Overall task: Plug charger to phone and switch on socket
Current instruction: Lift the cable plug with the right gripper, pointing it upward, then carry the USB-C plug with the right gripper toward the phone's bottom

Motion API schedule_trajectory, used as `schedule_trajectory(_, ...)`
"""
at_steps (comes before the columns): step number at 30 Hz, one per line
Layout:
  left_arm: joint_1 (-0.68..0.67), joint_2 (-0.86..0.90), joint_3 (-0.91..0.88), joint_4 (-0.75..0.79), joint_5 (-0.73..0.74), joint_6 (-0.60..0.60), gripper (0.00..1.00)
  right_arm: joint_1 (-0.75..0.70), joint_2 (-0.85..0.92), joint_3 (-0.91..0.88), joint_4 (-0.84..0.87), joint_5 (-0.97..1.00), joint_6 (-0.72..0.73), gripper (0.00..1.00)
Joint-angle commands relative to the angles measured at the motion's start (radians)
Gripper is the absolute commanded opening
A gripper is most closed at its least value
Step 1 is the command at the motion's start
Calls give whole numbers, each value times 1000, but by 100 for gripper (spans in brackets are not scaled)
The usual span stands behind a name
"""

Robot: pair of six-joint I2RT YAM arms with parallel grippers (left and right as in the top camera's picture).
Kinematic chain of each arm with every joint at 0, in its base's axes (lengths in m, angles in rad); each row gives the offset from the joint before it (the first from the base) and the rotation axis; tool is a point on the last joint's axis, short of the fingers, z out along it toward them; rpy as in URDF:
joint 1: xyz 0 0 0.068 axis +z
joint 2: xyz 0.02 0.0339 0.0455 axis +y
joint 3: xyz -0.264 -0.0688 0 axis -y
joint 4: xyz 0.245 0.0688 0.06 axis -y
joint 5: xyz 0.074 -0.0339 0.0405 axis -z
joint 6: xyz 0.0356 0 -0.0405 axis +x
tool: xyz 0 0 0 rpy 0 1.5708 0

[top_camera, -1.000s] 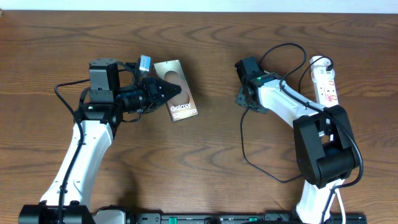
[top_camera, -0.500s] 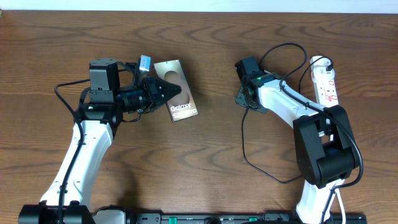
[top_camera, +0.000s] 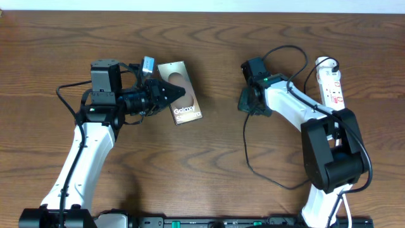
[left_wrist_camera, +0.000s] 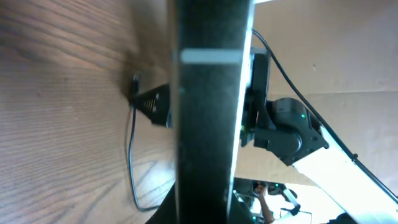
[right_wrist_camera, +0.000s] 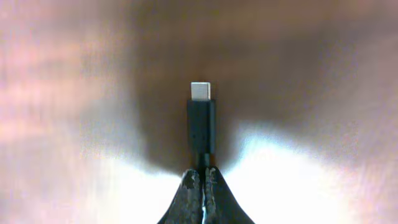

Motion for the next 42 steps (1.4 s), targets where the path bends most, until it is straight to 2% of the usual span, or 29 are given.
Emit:
schedule_trajectory(1, 4, -11, 10, 9, 95, 24, 8, 5, -138, -13, -68, -146, -143, 1)
schedule_trajectory(6, 4, -11, 10, 40, 166, 24, 7, 6, -336, -13, -219, -347, -350, 1)
schedule_trajectory(10, 4, -11, 10, 65, 215, 16, 7, 22, -481, -14, -348, -400, -444, 1)
schedule_trajectory(14, 4, -11, 10, 65, 223, 8, 8, 90, -591, -14, -416, -402, -473, 1)
schedule_trajectory(17, 4, -11, 10, 65, 234, 1, 7, 203, -661, -14, -415, -401, -473, 1)
schedule_trajectory(19, 4, -11, 10, 65, 234, 1, 8, 299, -677, -14, -384, -379, -472, 1)
schedule_trajectory(23, 4, -11, 10, 66, 237, 1, 7, 382, -664, -15, -345, -321, -418, 1)
schedule_trajectory(27, 4, -11, 10, 93, 206, -20, 7, 396, -658, -15, -322, -315, -381, 1)
schedule_trajectory(32, 0, -11, 10, 155, 84, -69, 8, 396, -658, -15, -291, -314, -381, 1)
schedule_trajectory(38, -75, -11, 10, 356, 21, -142, 7, 396, -657, -15, -271, -315, -381, 1)
schedule_trajectory(42, -101, -11, 10, 412, -5, -184, 7, 396, -657, -15, -269, -313, -382, 1)
